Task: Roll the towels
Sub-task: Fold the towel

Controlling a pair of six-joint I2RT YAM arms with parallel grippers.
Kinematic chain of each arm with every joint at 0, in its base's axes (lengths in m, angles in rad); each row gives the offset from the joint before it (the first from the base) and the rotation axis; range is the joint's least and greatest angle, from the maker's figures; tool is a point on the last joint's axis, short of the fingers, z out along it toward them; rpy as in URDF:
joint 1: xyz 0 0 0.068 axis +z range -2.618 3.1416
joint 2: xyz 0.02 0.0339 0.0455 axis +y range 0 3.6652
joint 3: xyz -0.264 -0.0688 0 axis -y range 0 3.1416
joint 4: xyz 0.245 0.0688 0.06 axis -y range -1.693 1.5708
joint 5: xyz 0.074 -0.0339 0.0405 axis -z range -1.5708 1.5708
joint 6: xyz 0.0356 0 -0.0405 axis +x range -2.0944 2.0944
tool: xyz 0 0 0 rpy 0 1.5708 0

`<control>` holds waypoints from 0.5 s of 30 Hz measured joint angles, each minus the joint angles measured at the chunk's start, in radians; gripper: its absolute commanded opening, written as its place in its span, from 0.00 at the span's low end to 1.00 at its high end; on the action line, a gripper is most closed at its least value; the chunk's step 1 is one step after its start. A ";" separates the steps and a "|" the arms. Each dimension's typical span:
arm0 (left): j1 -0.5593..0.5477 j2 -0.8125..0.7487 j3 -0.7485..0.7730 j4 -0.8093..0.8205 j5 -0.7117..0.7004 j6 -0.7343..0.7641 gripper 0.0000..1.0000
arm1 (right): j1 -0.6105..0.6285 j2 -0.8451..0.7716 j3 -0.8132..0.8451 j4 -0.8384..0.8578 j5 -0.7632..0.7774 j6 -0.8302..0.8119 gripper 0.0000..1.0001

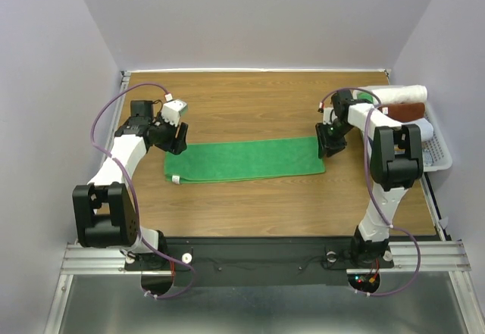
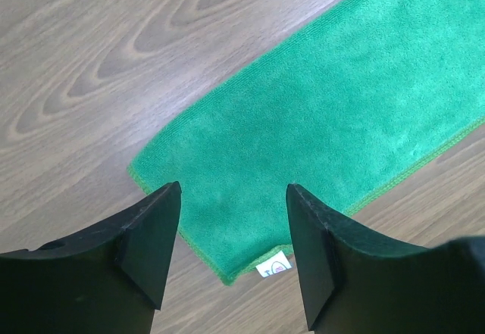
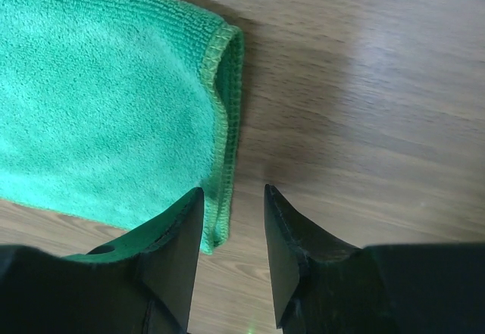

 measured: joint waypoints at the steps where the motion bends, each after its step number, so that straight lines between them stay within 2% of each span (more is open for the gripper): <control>1: 0.000 -0.001 0.000 -0.001 0.001 -0.002 0.70 | 0.000 0.004 0.000 0.000 -0.004 0.005 0.43; 6: 0.000 -0.004 0.000 -0.001 0.001 -0.003 0.70 | 0.000 0.021 0.001 0.012 -0.039 0.029 0.43; 15: 0.000 -0.008 -0.001 0.000 -0.001 -0.003 0.70 | -0.002 0.036 0.007 0.023 -0.105 0.048 0.36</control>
